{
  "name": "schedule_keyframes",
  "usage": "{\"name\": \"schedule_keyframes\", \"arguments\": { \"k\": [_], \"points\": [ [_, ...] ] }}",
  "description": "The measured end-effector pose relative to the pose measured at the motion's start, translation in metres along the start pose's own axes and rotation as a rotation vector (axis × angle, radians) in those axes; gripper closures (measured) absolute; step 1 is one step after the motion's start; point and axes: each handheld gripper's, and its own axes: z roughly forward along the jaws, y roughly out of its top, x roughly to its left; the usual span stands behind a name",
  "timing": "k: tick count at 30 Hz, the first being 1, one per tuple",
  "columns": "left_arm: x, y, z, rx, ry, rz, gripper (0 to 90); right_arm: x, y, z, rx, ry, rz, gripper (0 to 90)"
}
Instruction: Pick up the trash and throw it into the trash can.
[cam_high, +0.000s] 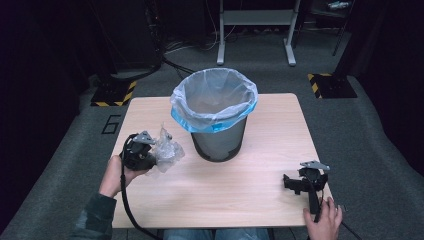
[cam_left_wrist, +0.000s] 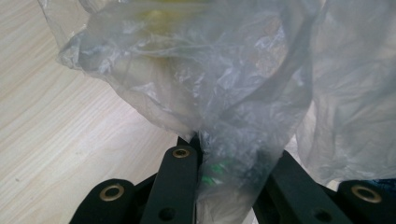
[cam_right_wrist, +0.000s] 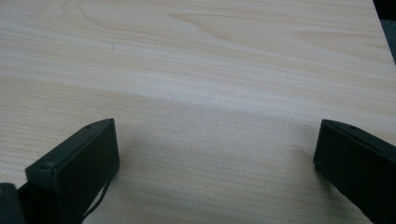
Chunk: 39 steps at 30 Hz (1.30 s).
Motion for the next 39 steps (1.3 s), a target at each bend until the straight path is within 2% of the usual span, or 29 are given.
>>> {"name": "schedule_keyframes", "arguments": {
  "k": [24, 31, 39],
  "points": [
    [-0.002, 0.033, -0.031, -0.001, -0.015, 0.049, 82.8, 0.000, 0.000, 0.000, 0.000, -0.002, -0.002, 0.0],
    [-0.004, 0.044, -0.046, -0.011, -0.015, 0.067, 82.8, 0.000, 0.000, 0.000, 0.000, -0.004, -0.001, 0.0],
    [-0.003, 0.064, -0.069, -0.032, -0.019, 0.082, 82.9, 0.000, 0.000, 0.000, 0.000, 0.000, 0.000, 0.0]
  ]
}}
